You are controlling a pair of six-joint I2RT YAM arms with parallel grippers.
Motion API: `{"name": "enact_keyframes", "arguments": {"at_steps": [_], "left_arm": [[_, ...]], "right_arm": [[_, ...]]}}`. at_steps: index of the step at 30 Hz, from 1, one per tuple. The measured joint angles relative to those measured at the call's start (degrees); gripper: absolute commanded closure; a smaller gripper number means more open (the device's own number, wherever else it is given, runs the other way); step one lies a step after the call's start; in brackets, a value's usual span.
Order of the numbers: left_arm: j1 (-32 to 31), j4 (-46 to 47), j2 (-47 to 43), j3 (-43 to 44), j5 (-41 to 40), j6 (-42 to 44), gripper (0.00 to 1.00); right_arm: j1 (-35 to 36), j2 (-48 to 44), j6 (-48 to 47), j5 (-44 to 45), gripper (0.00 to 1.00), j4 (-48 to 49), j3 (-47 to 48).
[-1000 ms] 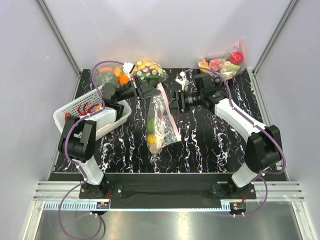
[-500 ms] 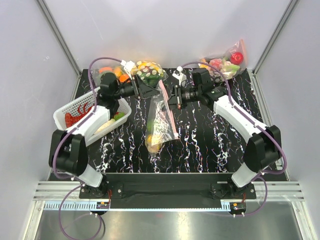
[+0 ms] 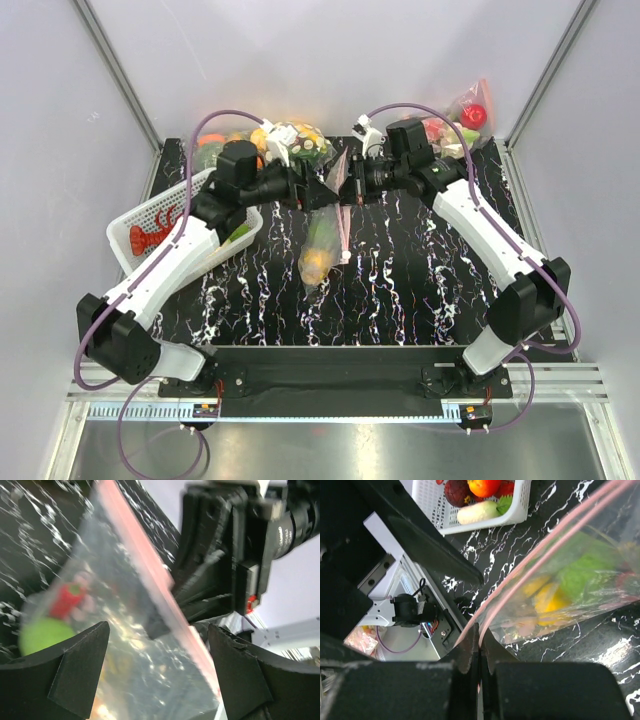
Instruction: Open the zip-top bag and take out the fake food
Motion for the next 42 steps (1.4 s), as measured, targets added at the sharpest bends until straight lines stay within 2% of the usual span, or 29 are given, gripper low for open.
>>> {"name": "enact_keyframes", "arguments": {"at_steps": [16,28,42], "left_arm": [[-6.0,-10.5,3.8,6.1,-6.6,0.5,0.13],[-9.9,-15.8,4.9,10.8,-13.0,3.6,0.17],[-12.2,-19.6,-0.4,7.8,-18.9,3.7,0.17]], "right_arm": [[1.6,0.0,-0.6,5.3,1.00,-4.1,0.1],[2.0,0.0,-0.1,8.6,1.00,-7.1,1.2],[2.1,0.2,0.9,10.1,1.00,-7.8,1.8]]}}
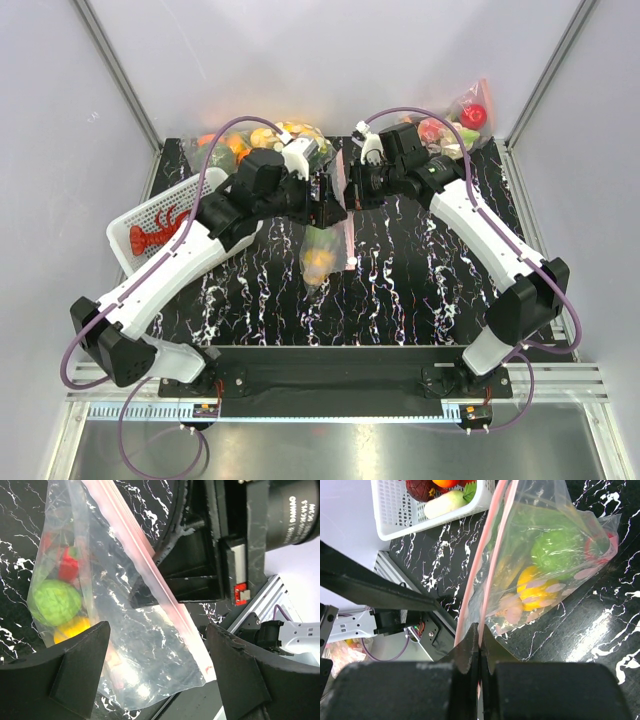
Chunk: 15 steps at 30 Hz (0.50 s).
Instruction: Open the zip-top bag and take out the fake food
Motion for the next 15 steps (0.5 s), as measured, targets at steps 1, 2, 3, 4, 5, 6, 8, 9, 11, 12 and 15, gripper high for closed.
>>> {"name": "enact_keyframes", "arguments": {"at_steps": [1,2,3,4,5,6,8,9,11,12,15], "left_arm": [[-0.2,0.1,-0.2,0.0,-0.2,0.0,0.17],[-0.4,0.1,-0.2,0.0,-0.3,0.0,0.17],[-0.8,0.1,-0.2,0.0,-0.5,0.0,0.17],[-1.1,0.0,-0.1,0.0,-0.6,0.0,0.17],[-1.6,0.1,-0.1,0.0,-0.7,0.0,0.17],[-2.1,0.1,0.0,0.0,-0.8,0.0,0.17],[-3.0,0.1,0.6,0.0,-1.1,0.0,0.17],[-3.3,0.1,0.9,0.0,-1.3,0.0,0.17],[-3.8,-0.3,2.2,0.3,-1.8,0.0,0.17],[-3.9,-0.4,2.8,0.5,-2.1,0.0,0.17],[-3.9,-0.9,4.4,1.2,-3.0,0.0,0.21]], "right_arm": [[0.0,0.1,0.1,0.0,1.00,0.0,0.1],[0.0,0.1,0.2,0.0,1.00,0.0,0.2],[0.0,0.1,0.2,0.0,1.00,0.0,0.2],[0.0,0.1,0.2,0.0,1.00,0.0,0.2],[0.0,0.1,0.3,0.0,1.00,0.0,0.2],[0.0,0.1,0.3,0.0,1.00,0.0,0.2],[0.0,0.1,0.3,0.0,1.00,0.0,0.2],[0.0,0.1,0.3,0.0,1.00,0.0,0.2],[0.0,0.1,0.3,0.0,1.00,0.0,0.2],[0.0,0.1,0.3,0.0,1.00,0.0,0.2],[0.0,0.1,0.3,0.0,1.00,0.0,0.2]]}}
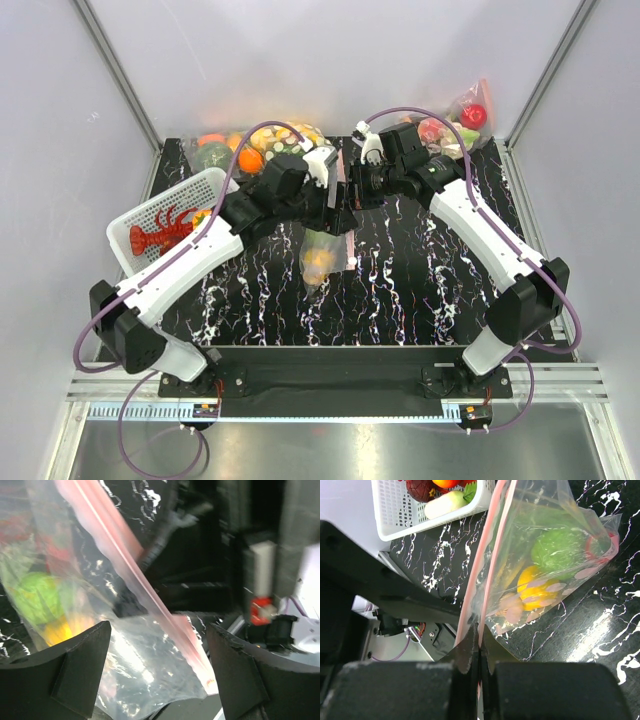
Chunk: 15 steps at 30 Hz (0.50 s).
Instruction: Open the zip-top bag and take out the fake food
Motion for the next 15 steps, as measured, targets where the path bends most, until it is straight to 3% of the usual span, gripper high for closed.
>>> {"name": "enact_keyframes", "arguments": {"at_steps": [9,15], "left_arm": [[-0.1,-0.7,1.7,1.0,-1.7,0.3,0.53],[-0.1,-1.1,1.7,1.2,-1.8,0.6,0.58]], "right_arm": [[0.0,0.0,0.0,1.0,1.00,0.1,-0.1],[0.0,0.0,0.0,2.4,1.00,0.0,-0.4]]}}
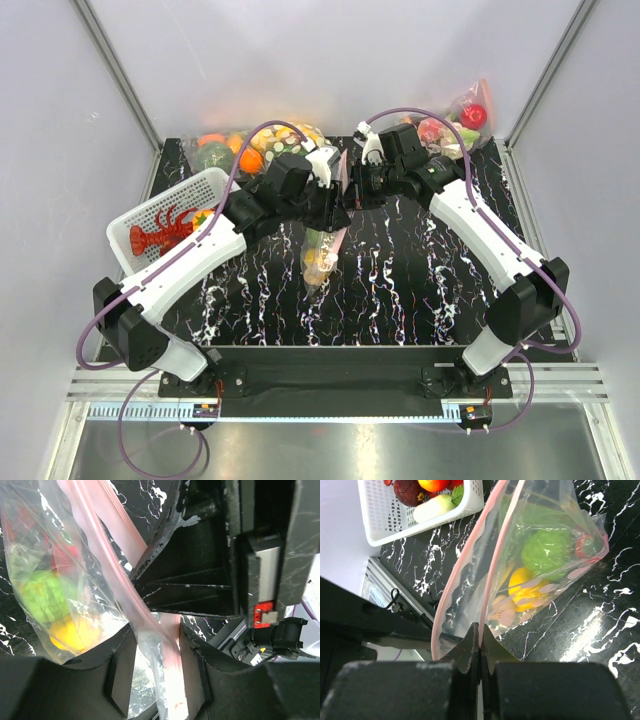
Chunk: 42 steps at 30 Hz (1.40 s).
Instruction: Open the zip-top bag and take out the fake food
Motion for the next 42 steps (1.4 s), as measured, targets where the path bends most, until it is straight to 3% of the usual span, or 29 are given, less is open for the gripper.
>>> {"name": "enact_keyframes", "arguments": {"at_steps": [3,6,14,21,23,42], "left_arm": [[0.0,-0.2,0.0,0.3,0.0,0.0,0.61],[0.0,-0.4,0.0,0.4,0.0,0.2,0.55],[0.0,-1.2,0.0,0.8,-1.1,0.5,0.52],[0.0,-1.3,-0.3,0.9,-1.9,0.6,0.33],[0.0,-0.8,-0.9,0.9,-1.9,0.6,0.31],[0.1,0.6,-0.2,1.0,-2.6,-0.1,0.31]], "right_arm": [[0.0,0.0,-0.1,0.8,1.00,-0.2,0.0],[0.0,0.0,-0.2,1.2,1.00,-0.4,0.0],[0.0,0.0,-0.3,1.6,1.00,-0.5,0.0],[0.0,0.0,-0.4,1.6,1.00,-0.5,0.0],[0.0,0.0,-0.4,1.6,1.00,-0.5,0.0],[0.0,0.0,-0.4,1.4,1.00,-0.9,0.0]]}}
